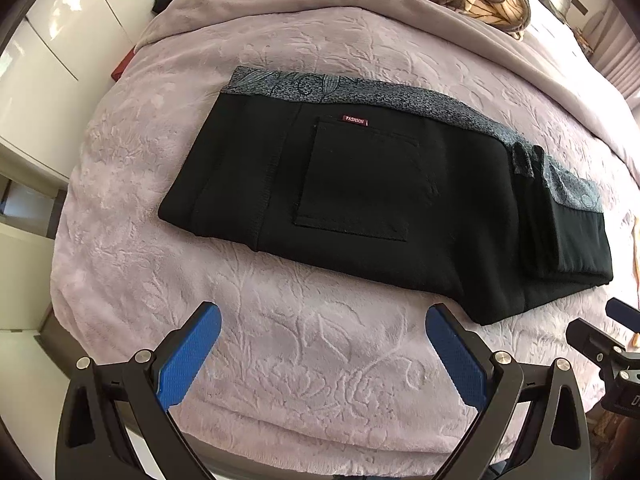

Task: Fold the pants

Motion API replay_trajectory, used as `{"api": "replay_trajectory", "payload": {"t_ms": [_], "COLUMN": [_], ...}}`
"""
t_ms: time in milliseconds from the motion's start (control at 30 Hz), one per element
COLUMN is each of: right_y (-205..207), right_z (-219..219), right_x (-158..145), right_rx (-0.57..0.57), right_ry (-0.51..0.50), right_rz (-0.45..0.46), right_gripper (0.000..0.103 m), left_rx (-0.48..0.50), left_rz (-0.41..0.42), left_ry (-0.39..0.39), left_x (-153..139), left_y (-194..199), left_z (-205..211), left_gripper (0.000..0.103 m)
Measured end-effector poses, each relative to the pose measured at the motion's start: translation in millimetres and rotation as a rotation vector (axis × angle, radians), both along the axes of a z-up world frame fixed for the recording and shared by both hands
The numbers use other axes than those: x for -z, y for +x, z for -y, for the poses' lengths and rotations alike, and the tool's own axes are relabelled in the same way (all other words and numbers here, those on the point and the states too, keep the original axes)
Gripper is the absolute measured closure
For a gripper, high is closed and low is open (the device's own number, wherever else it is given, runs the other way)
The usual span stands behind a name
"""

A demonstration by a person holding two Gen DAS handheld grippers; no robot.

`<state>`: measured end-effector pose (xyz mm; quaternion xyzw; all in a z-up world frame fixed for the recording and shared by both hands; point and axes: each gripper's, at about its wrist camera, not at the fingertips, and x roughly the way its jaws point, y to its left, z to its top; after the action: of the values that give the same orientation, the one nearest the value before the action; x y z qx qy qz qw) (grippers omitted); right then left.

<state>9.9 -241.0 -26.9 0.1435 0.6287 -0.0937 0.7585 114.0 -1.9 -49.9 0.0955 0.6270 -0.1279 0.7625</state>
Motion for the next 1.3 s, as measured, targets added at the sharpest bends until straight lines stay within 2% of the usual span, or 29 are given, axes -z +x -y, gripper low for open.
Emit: {"api": "replay_trajectory", "payload": {"t_ms": [567, 767, 867, 1033, 1200, 1300], "right_y": [10.7, 15.4, 16.9, 20.8, 27.7, 30.7], "right_z": [-2.1, -2.0, -2.4, -1.0, -1.7, -3.7], "right_x": [10.6, 18.4, 21.6, 25.7, 36.0, 43.0], "right_rx": [-0.014, -0.015, -0.017, -0.03, -0.052, -0.058], "right_ry": [0.008, 0.016, 0.026, 0.069, 0.085, 0.091], "right_rz": [-0.018, -0.025, -0.019, 0.036, 0.06, 0.048], "right_gripper": [0.003, 0.003, 0.003, 0.003, 0.003, 0.003], "left_rx": [-0.023, -0.04, -0.08, -0.206, -0.261, -0.299], "left_rz": [-0.003, -0.001, 0.0, 0.007, -0.054, -0.095], "left_ry": [-0.026, -0.067, -0.138, -0.356, -0.516, -0.545], "left_x": [9.1, 13.7, 15.2, 22.7, 53.2, 69.0], "left_y": [17.0, 27.6, 38.9, 61.3, 71.3, 69.7], "left_z": [-6.6, -13.3, -27.5, -70.7, -93.0, -97.2], "left_gripper": [0.0, 0.0, 0.0, 0.0, 0.0, 0.0]}}
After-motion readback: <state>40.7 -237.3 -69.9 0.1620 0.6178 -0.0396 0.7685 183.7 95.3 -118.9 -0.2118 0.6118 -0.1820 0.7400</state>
